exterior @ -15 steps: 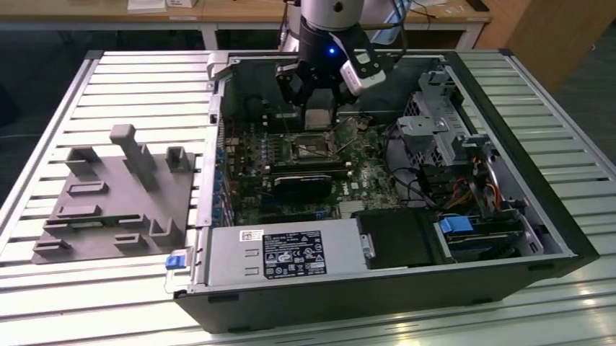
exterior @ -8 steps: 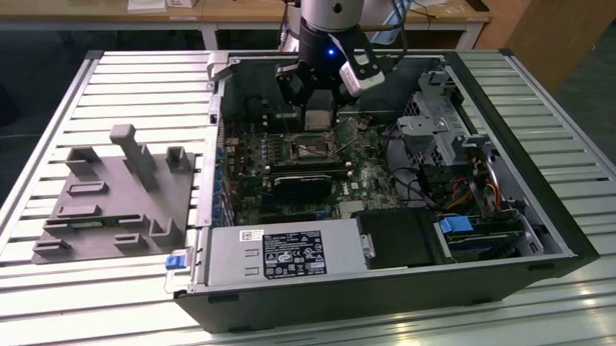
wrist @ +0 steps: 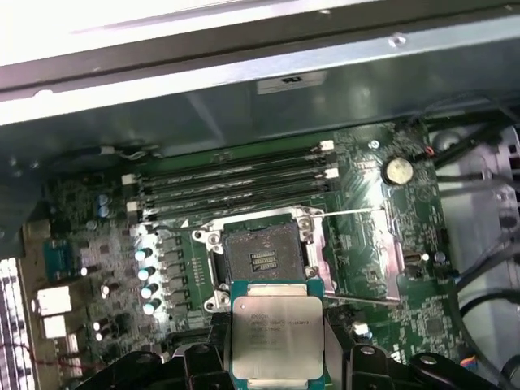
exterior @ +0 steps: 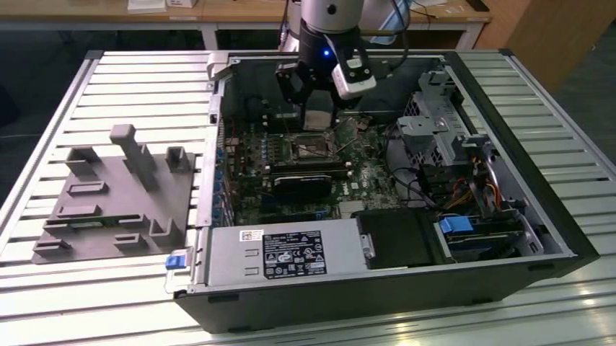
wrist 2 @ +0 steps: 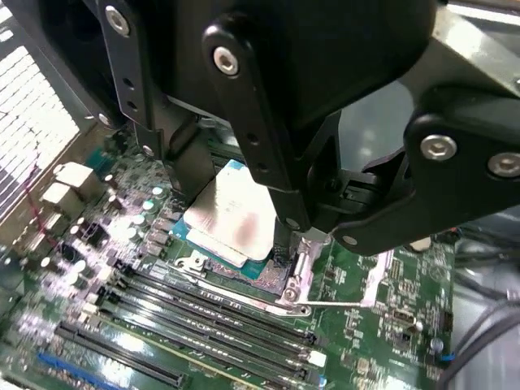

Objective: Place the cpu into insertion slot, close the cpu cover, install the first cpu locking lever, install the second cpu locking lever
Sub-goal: 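Place the cpu into insertion slot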

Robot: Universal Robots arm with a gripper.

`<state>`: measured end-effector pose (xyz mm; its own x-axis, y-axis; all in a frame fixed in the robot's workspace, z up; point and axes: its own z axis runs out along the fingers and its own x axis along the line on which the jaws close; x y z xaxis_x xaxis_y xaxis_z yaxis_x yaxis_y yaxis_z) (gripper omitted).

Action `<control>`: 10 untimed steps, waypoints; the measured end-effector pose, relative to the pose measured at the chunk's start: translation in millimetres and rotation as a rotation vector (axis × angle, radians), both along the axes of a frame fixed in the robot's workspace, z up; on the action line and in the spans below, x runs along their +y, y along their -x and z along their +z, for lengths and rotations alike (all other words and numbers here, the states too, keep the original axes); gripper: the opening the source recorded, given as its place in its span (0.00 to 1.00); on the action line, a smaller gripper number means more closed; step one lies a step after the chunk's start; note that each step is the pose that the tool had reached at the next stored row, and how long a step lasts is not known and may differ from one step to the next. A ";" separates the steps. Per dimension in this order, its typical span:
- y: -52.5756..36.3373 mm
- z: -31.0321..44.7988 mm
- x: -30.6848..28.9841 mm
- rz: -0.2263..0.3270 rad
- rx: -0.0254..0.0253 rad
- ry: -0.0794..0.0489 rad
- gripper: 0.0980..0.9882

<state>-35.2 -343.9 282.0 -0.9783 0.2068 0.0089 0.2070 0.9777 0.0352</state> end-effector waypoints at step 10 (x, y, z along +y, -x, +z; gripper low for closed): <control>0.0 -2.2 0.0 -0.181 0.0000 0.000 0.49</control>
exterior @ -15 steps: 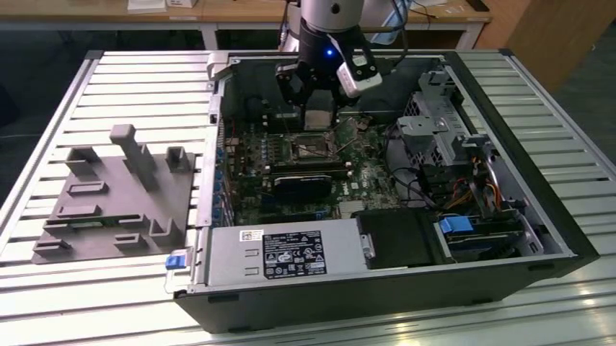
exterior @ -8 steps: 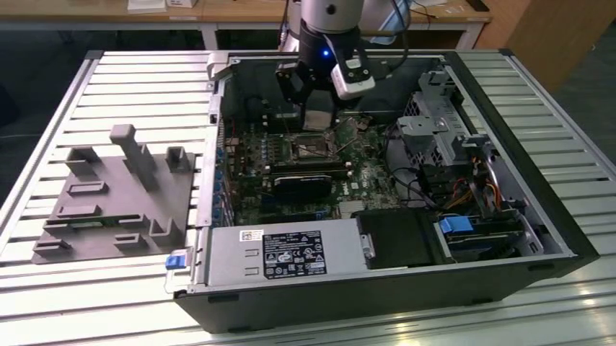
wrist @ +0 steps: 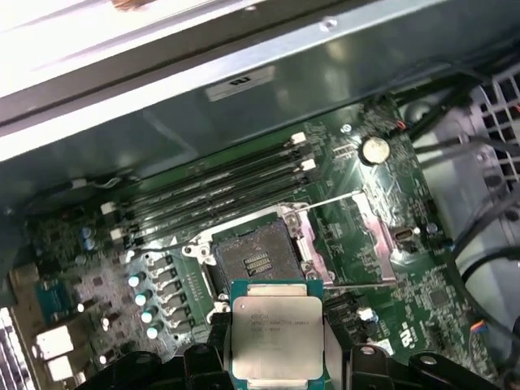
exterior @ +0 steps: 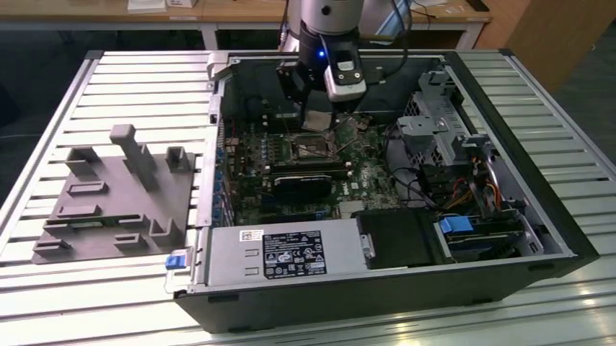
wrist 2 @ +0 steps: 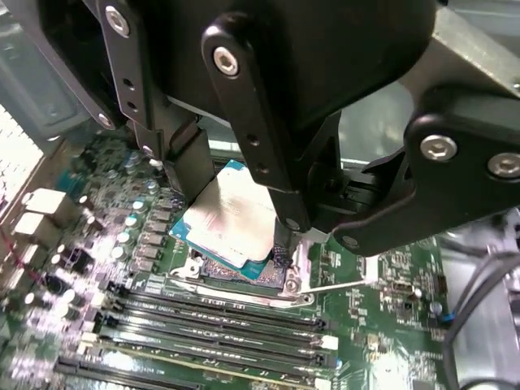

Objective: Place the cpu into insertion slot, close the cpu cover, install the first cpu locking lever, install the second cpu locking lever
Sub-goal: 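Place the cpu into insertion slot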

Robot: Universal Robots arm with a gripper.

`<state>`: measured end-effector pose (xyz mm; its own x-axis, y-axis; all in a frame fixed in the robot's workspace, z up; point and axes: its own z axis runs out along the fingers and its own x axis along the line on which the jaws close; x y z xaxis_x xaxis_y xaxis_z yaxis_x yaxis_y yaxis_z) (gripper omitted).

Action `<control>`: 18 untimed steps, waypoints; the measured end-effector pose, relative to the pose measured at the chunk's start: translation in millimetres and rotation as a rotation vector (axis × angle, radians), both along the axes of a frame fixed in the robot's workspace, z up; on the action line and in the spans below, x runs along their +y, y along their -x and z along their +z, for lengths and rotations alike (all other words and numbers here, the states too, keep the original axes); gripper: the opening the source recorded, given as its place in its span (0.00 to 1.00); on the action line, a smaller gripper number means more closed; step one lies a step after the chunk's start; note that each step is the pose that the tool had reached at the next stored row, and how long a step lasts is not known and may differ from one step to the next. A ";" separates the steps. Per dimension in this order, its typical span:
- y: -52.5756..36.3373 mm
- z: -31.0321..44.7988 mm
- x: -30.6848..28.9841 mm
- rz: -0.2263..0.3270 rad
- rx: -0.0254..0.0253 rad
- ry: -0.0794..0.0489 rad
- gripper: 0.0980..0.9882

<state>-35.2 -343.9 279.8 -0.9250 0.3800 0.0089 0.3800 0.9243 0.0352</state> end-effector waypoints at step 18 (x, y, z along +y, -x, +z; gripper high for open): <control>0.0 -3.7 0.0 -0.352 0.0000 0.000 0.49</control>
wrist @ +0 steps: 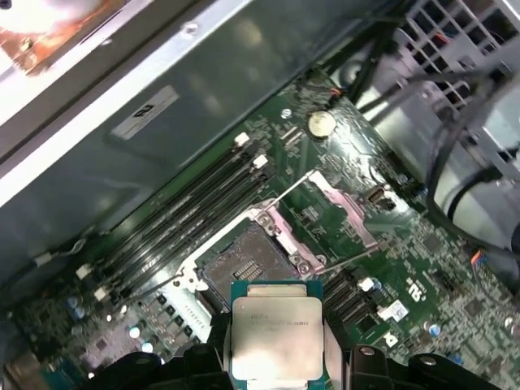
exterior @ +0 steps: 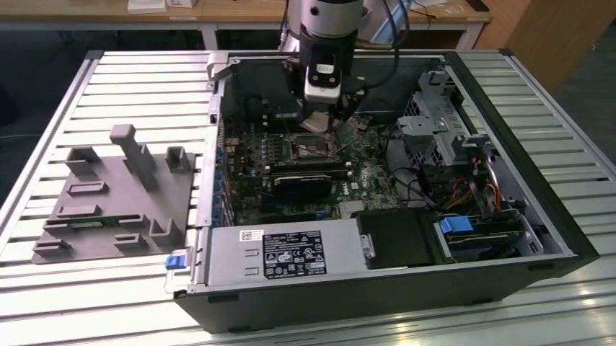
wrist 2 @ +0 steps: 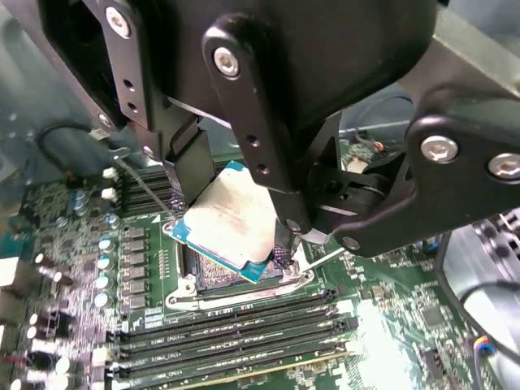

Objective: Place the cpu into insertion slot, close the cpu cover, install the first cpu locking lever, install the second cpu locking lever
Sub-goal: 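Place the cpu into insertion slot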

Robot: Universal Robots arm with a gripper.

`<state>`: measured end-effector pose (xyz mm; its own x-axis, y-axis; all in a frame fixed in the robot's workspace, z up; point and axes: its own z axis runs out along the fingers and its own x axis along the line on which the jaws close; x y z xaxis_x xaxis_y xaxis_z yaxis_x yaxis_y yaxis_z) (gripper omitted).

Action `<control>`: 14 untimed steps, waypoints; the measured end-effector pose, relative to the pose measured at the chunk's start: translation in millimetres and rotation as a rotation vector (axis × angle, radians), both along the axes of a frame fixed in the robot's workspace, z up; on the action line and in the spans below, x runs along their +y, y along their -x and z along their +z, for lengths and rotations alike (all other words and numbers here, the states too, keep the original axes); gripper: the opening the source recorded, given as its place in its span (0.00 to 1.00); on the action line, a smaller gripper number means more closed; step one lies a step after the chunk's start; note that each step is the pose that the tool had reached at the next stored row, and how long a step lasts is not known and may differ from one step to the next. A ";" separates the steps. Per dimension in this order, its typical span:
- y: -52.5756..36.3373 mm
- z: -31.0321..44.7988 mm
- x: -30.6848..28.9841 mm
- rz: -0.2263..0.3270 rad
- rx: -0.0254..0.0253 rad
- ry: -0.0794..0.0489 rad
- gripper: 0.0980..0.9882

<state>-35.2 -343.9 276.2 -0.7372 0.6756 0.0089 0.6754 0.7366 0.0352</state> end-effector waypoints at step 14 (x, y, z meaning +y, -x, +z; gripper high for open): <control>0.0 -3.2 0.0 -0.255 0.0000 0.000 0.49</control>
